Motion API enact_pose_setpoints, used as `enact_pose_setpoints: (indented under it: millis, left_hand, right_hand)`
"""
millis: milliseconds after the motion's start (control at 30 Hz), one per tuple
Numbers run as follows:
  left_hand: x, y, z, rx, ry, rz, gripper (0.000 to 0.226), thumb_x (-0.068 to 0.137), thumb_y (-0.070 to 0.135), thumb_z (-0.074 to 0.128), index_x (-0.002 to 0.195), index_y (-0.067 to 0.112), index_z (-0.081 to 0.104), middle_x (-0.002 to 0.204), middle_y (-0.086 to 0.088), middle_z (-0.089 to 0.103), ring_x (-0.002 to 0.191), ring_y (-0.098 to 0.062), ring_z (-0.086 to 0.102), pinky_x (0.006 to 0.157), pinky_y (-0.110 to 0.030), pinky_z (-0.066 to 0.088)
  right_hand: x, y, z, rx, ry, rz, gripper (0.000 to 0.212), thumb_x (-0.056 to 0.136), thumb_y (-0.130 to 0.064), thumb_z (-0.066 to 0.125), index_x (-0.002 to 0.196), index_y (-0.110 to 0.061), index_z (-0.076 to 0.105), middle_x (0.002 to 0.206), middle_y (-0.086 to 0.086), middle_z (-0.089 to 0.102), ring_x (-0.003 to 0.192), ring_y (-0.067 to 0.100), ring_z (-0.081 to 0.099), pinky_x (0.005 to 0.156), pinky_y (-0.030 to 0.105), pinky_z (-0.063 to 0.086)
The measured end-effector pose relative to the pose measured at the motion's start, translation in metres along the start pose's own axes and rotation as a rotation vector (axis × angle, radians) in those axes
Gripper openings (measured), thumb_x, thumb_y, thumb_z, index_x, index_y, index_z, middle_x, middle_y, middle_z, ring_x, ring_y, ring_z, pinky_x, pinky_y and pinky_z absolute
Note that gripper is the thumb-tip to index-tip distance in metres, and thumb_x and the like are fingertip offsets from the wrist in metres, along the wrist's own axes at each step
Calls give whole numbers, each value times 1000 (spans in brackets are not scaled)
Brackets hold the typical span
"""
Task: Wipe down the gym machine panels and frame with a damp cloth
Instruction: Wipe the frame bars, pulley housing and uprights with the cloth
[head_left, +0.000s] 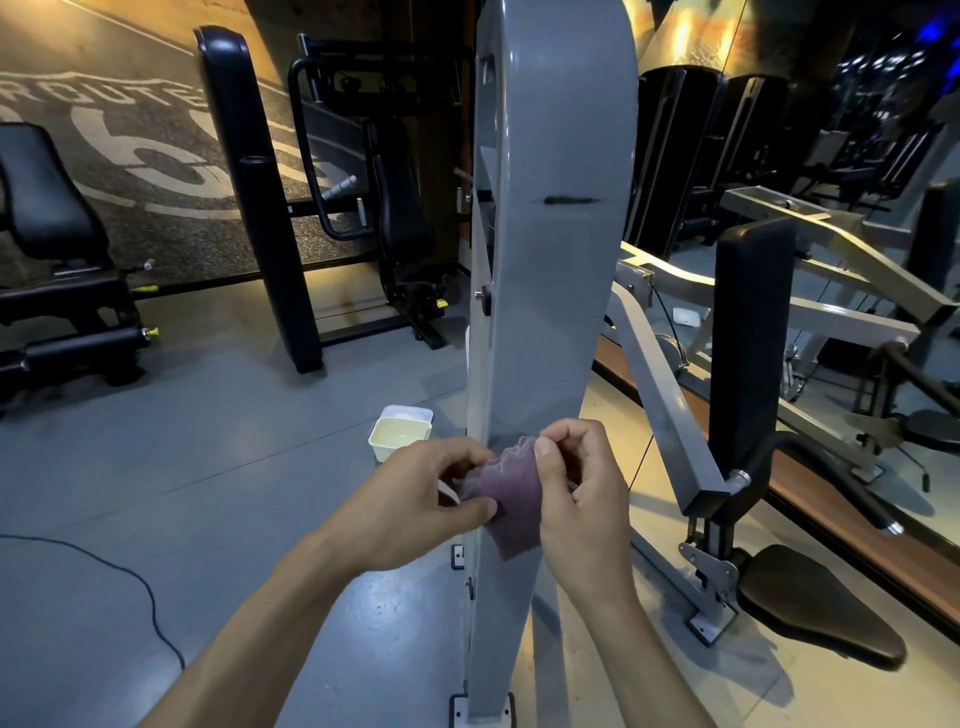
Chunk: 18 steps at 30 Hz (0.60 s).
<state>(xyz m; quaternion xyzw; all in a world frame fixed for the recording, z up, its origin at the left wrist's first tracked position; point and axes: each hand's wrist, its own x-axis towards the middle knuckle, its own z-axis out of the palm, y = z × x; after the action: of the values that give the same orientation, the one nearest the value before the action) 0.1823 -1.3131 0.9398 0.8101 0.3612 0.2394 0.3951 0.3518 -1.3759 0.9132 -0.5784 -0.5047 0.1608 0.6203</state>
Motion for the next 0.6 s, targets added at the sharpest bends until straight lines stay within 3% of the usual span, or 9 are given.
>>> enact_pose_setpoints:
  millis: [100, 233, 333, 400, 467, 533, 600]
  left_hand:
    - [-2, 0, 8, -238, 105, -78, 12, 88, 7, 78, 89, 15, 70, 82, 5, 71, 79, -9, 64, 74, -21, 50]
    - [-2, 7, 18, -608, 99, -95, 21, 88, 20, 74, 92, 4, 61, 85, -1, 64, 84, -13, 60, 81, -22, 50]
    - [1, 13, 20, -654, 118, -66, 23, 88, 26, 69, 94, 6, 58, 83, 0, 65, 80, -13, 60, 75, -25, 51]
    - [4, 15, 18, -593, 162, -54, 23, 88, 28, 70, 94, 8, 59, 87, -1, 73, 80, -14, 64, 73, -25, 51]
    - [6, 11, 15, -562, 200, -63, 22, 89, 28, 72, 94, 10, 60, 94, -7, 78, 84, -19, 70, 78, -32, 53]
    - [8, 6, 14, -532, 225, -86, 20, 93, 25, 74, 95, 9, 62, 96, -12, 79, 88, -28, 74, 83, -42, 55]
    - [9, 1, 17, -508, 251, -123, 18, 97, 20, 74, 97, 6, 63, 95, -15, 79, 90, -33, 75, 86, -46, 56]
  right_hand:
    - [0, 2, 4, -76, 65, -52, 17, 104, -21, 54, 102, -38, 53, 97, -16, 62, 96, 9, 62, 75, 12, 46]
    - [2, -2, 6, 0, 94, -32, 19, 104, -21, 53, 106, -39, 55, 101, -22, 62, 100, 5, 62, 77, 12, 48]
    - [-1, 1, 5, 205, 11, 262, 14, 105, -33, 52, 110, -31, 65, 102, -15, 69, 100, 8, 67, 84, 26, 53]
    - [-3, 6, 2, 517, -221, 616, 51, 102, -59, 39, 121, -23, 70, 113, -2, 75, 111, 19, 70, 100, 44, 53]
    - [-7, 13, -4, 710, -408, 781, 70, 97, -70, 34, 131, -20, 68, 128, 9, 71, 122, 28, 66, 110, 54, 45]
    - [-14, 19, -6, 651, -492, 730, 64, 94, -68, 52, 131, -19, 67, 128, 10, 71, 123, 29, 65, 108, 55, 48]
    - [-18, 22, -4, 522, -474, 599, 51, 87, -54, 74, 120, -15, 72, 119, 9, 75, 116, 25, 69, 102, 46, 54]
